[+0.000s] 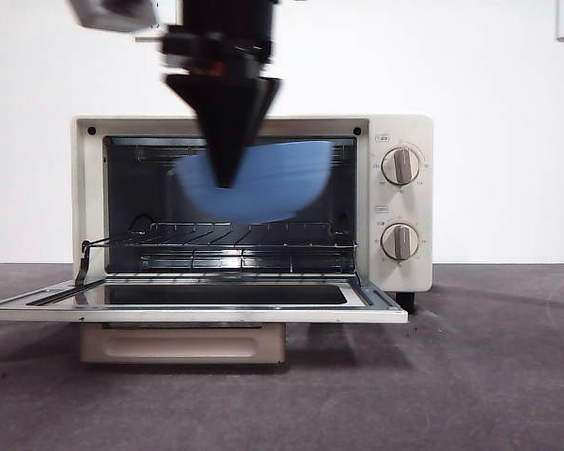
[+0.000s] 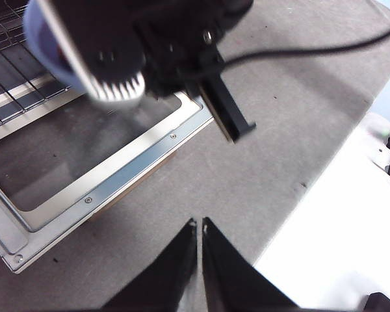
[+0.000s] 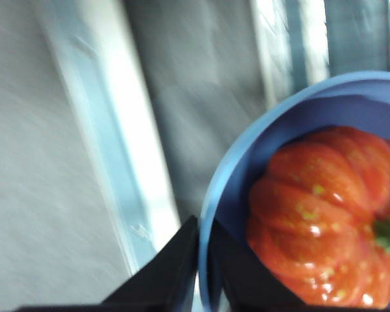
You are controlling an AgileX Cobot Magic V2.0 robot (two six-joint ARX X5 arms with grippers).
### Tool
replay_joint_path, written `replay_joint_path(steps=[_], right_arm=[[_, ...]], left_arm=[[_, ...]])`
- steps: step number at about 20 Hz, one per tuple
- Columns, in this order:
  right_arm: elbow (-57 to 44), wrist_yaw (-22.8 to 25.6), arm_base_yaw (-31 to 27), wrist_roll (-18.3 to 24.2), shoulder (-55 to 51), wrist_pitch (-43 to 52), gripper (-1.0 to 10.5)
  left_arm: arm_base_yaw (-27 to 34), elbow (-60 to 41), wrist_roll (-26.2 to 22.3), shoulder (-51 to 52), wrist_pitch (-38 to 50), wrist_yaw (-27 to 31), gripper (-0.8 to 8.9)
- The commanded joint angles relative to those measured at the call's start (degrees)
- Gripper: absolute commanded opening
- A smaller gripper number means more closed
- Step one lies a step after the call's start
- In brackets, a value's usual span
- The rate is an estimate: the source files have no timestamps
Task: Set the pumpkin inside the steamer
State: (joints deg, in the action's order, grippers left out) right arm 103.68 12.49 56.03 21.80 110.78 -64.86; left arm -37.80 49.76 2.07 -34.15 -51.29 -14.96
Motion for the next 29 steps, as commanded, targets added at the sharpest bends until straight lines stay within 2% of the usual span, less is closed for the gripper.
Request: replay_joint_path(steps=[1, 13, 19, 21, 26, 27, 29], right_arm=[[1.4, -0.7, -1.0, 1.2, 1.2, 1.1, 0.1], [1.4, -7.9, -7.6, 3.4, 1.2, 8.1, 0.1], [1.4, -8.7, -9.6, 4.4, 2.1, 8.6, 0.1], [1.4, -11.0, -9.9, 4.3, 2.6, 7.9, 0.1], [1.4, -10.8, -9.9, 4.2, 3.0, 8.4, 0.1], [1.4, -10.8, -9.9, 4.2, 3.0, 8.4, 0.2], [1.4, -10.8, -10.1, 3.9, 3.0, 8.5, 1.3]], left_arm=[[-0.5, 1.2, -1.0, -0.1, 0.2, -0.2, 0.17], [-0.5, 1.2, -1.2, 0.2, 0.3, -0.2, 0.17], [-0.5, 1.2, -1.4, 0.2, 0.6, -0.2, 0.17], [-0.5, 1.2, -1.4, 0.2, 1.2, -0.2, 0.17], [-0.5, 1.2, -1.4, 0.2, 1.6, -0.2, 0.17], [-0.5, 1.2, -1.4, 0.2, 1.6, -0.2, 0.17], [-0.5, 1.2, -1.4, 0.2, 1.6, -0.2, 0.17]])
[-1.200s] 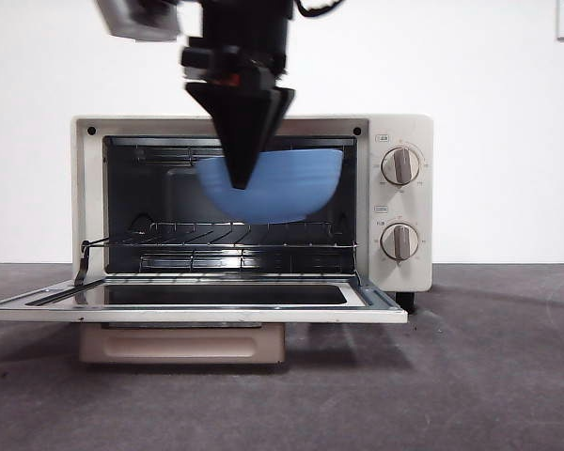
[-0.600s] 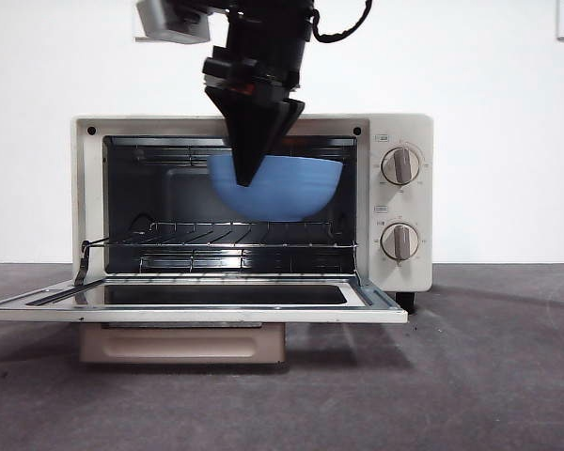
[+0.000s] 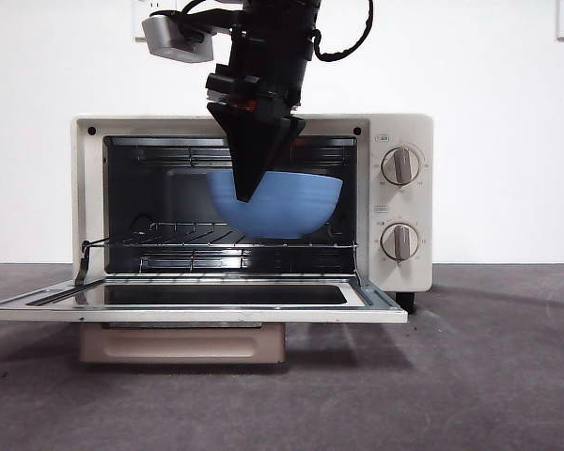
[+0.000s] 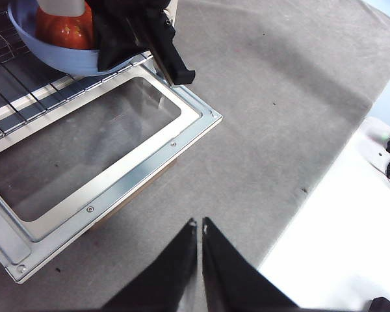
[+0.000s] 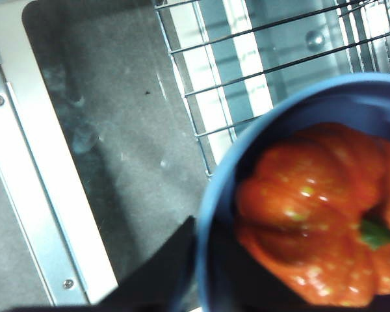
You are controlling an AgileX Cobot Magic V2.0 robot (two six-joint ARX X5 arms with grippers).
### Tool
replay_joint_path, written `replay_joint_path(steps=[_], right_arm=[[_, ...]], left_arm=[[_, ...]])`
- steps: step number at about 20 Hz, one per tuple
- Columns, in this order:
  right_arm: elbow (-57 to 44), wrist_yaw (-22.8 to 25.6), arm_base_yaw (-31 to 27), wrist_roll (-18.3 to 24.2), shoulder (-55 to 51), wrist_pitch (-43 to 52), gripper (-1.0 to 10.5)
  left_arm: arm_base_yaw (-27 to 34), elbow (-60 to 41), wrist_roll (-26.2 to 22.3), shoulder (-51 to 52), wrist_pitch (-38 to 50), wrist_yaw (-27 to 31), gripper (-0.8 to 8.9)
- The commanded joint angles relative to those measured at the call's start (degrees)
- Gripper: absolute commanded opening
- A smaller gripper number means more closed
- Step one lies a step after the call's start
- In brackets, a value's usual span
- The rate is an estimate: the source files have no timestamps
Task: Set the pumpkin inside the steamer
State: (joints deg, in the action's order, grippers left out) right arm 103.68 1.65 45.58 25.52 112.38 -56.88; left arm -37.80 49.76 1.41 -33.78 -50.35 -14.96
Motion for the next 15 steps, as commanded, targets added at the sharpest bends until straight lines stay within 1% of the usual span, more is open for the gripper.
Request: replay_joint_path(steps=[1, 4, 6, 7, 11, 13, 15], right_arm=[[1.4, 0.1, 0.3, -0.2, 1.4, 0.6, 1.8], [1.4, 0.4, 0.3, -0.9, 1.4, 0.8, 2.9], [1.5, 2.6, 0.3, -1.2, 1.4, 0.9, 3.4], [1.6, 3.3, 0.3, -1.5, 1.1, 0.6, 3.4], [3.5, 2.7, 0.9, -4.2, 0.3, -2.3, 3.4], [4.4, 1.8, 1.5, -5.2, -0.1, -3.0, 3.4], [5.4, -0.2, 2.1, -6.5, -0.5, -4.4, 3.4]], left_arm=[[-0.5, 1.2, -0.7, -0.2, 0.6, -0.2, 0.17], [-0.5, 1.2, -0.7, -0.2, 0.6, -0.2, 0.17], [-0.5, 1.2, -0.7, -0.2, 0.6, -0.2, 0.17], [-0.5, 1.2, -0.7, -0.2, 0.6, -0.2, 0.17], [-0.5, 1.2, -0.7, -0.2, 0.6, -0.2, 0.17], [-0.5, 1.2, -0.7, -0.2, 0.6, -0.2, 0.17], [-0.5, 1.2, -0.7, -0.2, 0.6, -0.2, 0.17]])
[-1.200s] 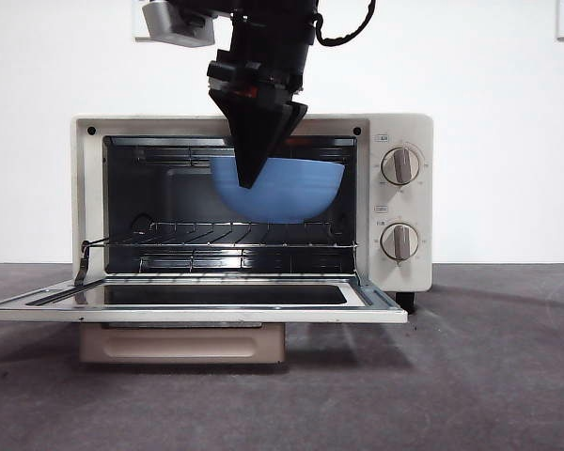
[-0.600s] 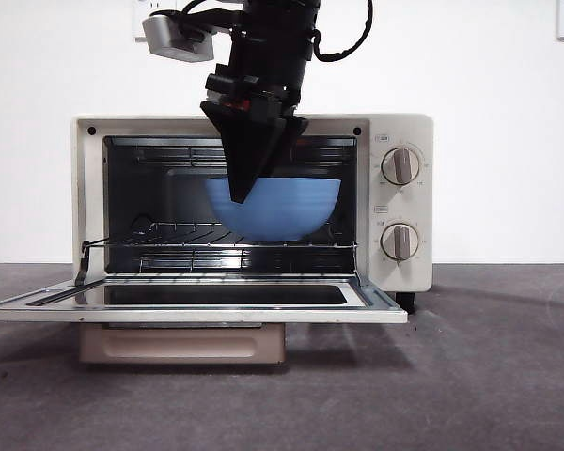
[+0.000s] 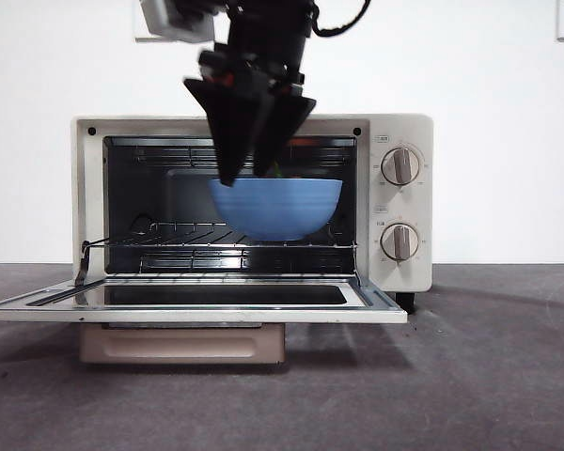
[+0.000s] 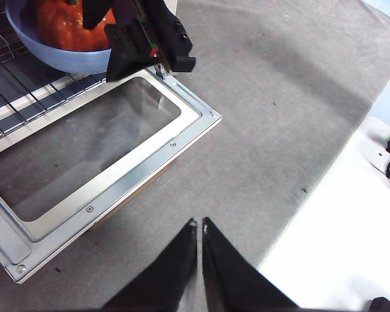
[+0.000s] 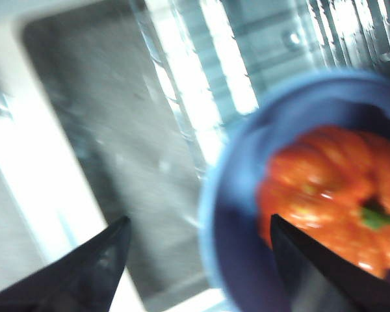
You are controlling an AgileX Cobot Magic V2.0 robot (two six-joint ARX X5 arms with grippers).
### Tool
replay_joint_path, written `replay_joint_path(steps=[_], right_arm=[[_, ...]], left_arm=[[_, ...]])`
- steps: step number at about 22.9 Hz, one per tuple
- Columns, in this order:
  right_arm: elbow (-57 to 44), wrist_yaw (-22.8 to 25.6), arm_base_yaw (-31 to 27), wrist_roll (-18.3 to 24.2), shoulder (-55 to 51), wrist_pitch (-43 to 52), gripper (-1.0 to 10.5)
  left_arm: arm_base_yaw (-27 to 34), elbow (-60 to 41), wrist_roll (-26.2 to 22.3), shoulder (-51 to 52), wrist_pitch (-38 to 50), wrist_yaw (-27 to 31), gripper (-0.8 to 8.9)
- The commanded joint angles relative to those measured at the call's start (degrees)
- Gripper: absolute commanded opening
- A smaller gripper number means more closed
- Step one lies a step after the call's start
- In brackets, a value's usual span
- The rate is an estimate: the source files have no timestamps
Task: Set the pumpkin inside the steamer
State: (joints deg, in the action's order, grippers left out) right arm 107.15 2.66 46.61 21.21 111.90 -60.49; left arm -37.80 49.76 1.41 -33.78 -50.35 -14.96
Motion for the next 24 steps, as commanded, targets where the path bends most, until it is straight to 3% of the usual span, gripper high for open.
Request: replay_joint_path(steps=[1, 5, 10, 14, 19, 24], right_arm=[[2.5, -1.4, 1.5, -3.0, -0.1, -2.2, 3.4], [4.3, -1.4, 3.2, -5.8, -2.1, -7.5, 3.4], [4.3, -1.6, 2.6, -11.8, -11.2, -18.8, 3.4], [2.2, -5.6, 2.2, -15.5, -21.7, -20.7, 3.4], [-7.7, -5.9, 1.6, -19.8, -36.6, -20.7, 3.4], [-22.2, -11.7, 0.0, -24.2, -49.1, -12.8, 3.4]], left_arm=[[-0.5, 1.2, -0.7, -0.2, 0.6, -0.2, 0.17], [-0.5, 1.2, -0.3, -0.2, 0.7, -0.1, 0.17], [1.7, 1.2, 4.6, -1.8, 0.6, 3.8, 0.15], [6.7, 2.1, 7.9, -6.4, -0.5, 3.1, 0.14], [16.3, 8.3, 7.5, -16.8, -2.7, -6.8, 0.13], [24.7, 9.2, 8.3, -25.2, -1.1, -15.5, 0.13]])
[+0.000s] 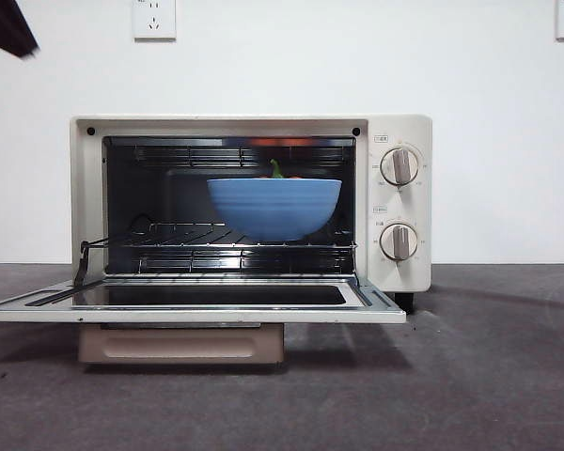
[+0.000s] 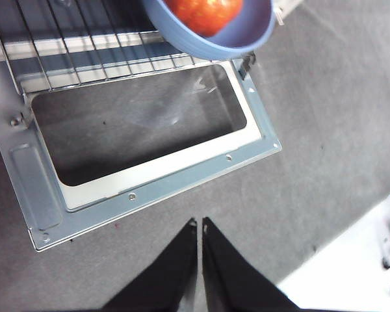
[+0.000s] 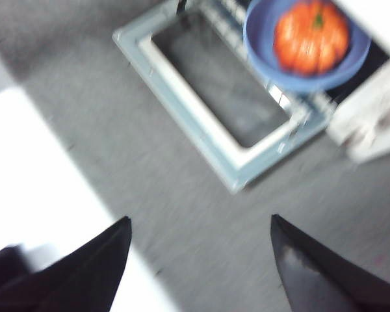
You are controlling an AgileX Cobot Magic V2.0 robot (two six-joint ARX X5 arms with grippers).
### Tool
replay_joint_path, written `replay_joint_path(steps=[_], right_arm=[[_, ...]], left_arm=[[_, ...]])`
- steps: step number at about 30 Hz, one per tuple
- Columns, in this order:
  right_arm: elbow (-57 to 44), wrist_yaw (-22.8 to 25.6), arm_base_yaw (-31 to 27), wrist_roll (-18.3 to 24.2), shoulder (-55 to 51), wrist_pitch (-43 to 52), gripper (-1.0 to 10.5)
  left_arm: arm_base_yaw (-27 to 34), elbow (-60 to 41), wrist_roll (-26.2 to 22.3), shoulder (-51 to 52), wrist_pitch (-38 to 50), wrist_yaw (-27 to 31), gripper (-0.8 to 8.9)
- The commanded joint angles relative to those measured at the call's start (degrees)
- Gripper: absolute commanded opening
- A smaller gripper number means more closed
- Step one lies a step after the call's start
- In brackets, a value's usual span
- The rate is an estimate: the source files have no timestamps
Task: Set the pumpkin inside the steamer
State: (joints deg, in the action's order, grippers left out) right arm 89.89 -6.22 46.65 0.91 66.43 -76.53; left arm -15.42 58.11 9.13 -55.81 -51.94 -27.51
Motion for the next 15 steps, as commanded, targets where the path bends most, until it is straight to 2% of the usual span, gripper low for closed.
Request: replay_joint_path(steps=[1, 6, 11, 15], right_arm=[[-7.8, -3.9, -0.5, -5.2, -5.7, 5.6, 3.4], [-22.7, -8.9, -2.3, -12.5, -16.1, 15.7, 3.4], [-33.7, -9.0, -4.3, -19.2, -23.3, 20.6, 3.4], [-39.8, -9.0, -6.3, -25.3, -28.3, 25.1, 3.4]], left_arm=[[3.7, 0.9, 0.6, -4.7, 0.7, -4.3, 0.13], [11.1, 0.6, 0.7, -11.5, 3.3, -6.6, 0.13], [17.1, -0.3, 1.6, -16.9, 5.9, -7.1, 0.14], [19.6, -3.4, 2.8, -20.2, 9.1, -6.4, 0.14]])
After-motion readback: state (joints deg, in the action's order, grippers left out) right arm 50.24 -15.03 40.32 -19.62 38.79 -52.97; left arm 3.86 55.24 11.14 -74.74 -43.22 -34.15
